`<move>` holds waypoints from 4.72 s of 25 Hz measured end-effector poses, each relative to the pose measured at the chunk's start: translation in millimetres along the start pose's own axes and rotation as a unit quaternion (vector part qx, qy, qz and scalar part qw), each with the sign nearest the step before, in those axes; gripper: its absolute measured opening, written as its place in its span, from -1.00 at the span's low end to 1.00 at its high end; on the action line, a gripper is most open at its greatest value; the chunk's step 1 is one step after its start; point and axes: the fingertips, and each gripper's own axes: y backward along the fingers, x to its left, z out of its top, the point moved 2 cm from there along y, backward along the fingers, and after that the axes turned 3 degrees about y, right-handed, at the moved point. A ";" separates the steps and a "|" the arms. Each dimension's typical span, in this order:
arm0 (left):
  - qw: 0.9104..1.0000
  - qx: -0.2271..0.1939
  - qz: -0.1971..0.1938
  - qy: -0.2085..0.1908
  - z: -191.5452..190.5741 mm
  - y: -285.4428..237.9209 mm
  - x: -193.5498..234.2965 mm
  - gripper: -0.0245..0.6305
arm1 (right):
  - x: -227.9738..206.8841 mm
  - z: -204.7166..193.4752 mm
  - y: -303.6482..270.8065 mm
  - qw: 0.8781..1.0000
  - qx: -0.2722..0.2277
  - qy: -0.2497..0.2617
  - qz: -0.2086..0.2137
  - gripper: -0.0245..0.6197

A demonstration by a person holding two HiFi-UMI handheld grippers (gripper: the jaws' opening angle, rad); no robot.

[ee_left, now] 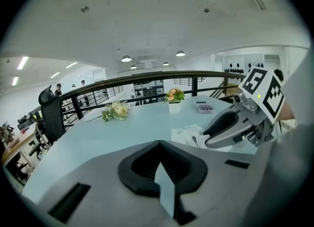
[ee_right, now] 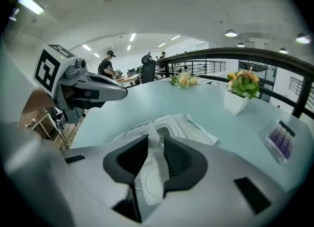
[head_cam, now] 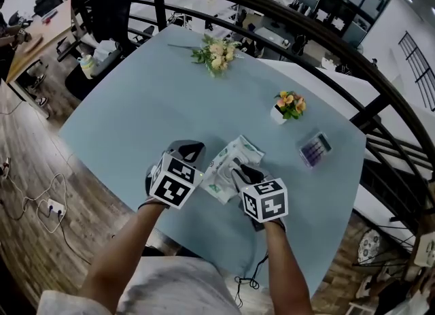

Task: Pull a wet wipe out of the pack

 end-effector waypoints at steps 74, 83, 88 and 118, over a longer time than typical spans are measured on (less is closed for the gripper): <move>0.992 -0.031 -0.112 -0.049 25.7 6.4 -18.8 -0.94 | 1.0 8.9 10.5 0.991 -0.007 -0.068 -0.119 -0.89; 0.986 -0.042 -0.143 -0.067 37.2 8.1 -18.6 -0.94 | 1.7 16.9 15.8 0.983 -0.014 -0.093 -0.157 -0.89; 0.984 -0.045 -0.157 -0.075 40.2 9.8 -19.0 -0.94 | 4.3 20.9 20.5 0.980 -0.018 -0.101 -0.173 -0.89; 0.983 -0.062 -0.164 -0.053 49.9 15.8 -1.5 -0.94 | 8.2 46.5 50.4 0.965 -0.066 -0.125 -0.223 -0.89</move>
